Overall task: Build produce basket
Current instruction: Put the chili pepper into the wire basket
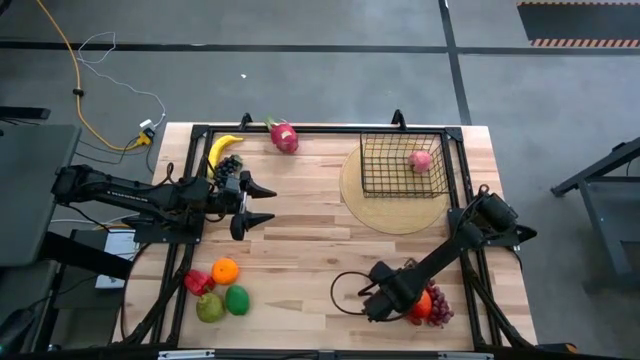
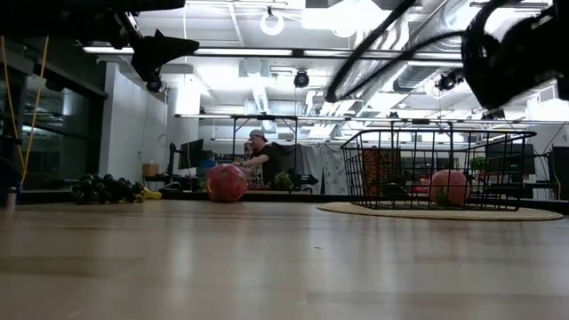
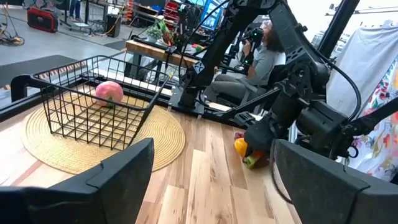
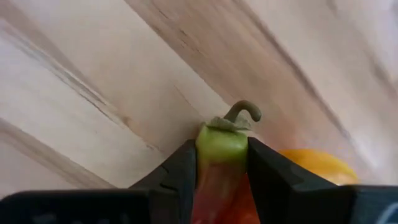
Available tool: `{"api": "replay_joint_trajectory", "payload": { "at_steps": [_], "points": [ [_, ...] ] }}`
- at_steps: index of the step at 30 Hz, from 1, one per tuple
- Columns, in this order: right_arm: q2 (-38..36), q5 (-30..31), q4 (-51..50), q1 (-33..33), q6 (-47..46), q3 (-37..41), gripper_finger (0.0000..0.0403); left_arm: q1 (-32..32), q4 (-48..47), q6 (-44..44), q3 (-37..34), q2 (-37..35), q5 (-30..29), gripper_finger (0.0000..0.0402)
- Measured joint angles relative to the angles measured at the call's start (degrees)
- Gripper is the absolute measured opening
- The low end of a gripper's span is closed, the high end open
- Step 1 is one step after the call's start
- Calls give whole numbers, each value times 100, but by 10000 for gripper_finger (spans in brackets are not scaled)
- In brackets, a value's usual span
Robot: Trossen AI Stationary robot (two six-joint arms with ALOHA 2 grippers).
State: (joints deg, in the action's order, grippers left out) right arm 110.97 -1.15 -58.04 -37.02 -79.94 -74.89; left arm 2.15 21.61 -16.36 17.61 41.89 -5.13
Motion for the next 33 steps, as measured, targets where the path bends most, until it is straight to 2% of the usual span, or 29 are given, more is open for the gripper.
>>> {"api": "replay_joint_trajectory", "payload": {
  "at_steps": [4, 11, 14, 17, 22, 25, 28, 30, 33],
  "points": [
    [-248, 681, 18, 86, 806, -298, 107, 4, 4, 6, 0, 0, 0, 319],
    [-1075, 2702, 497, 255, 3027, -622, 106, 4, 113, 181, 0, 0, 0, 319],
    [-1574, 3426, 887, 335, 3669, -278, 105, 4, 187, 195, 0, 0, 0, 319],
    [-2190, 3779, 1699, 418, 4056, 547, 105, 4, 223, 202, 2, 0, 58, 319],
    [-3402, 3459, 4234, 799, 4857, 2631, 105, 4, 225, 615, 2, 0, 101, 319],
    [-4056, 3233, 6356, 1203, 5878, 3714, 105, 4, 238, 936, 2, 0, 101, 319],
    [-4536, 2643, 8242, 1711, 6827, 4449, 105, 4, 356, 1210, 2, 0, 38, 319],
    [-4734, 2176, 8954, 2058, 7208, 4695, 105, 4, 537, 1341, 2, 0, -39, 319],
    [-4913, 1695, 9176, 2454, 7591, 4798, 105, 4, 765, 1457, 2, 0, -183, 319]
  ]
}}
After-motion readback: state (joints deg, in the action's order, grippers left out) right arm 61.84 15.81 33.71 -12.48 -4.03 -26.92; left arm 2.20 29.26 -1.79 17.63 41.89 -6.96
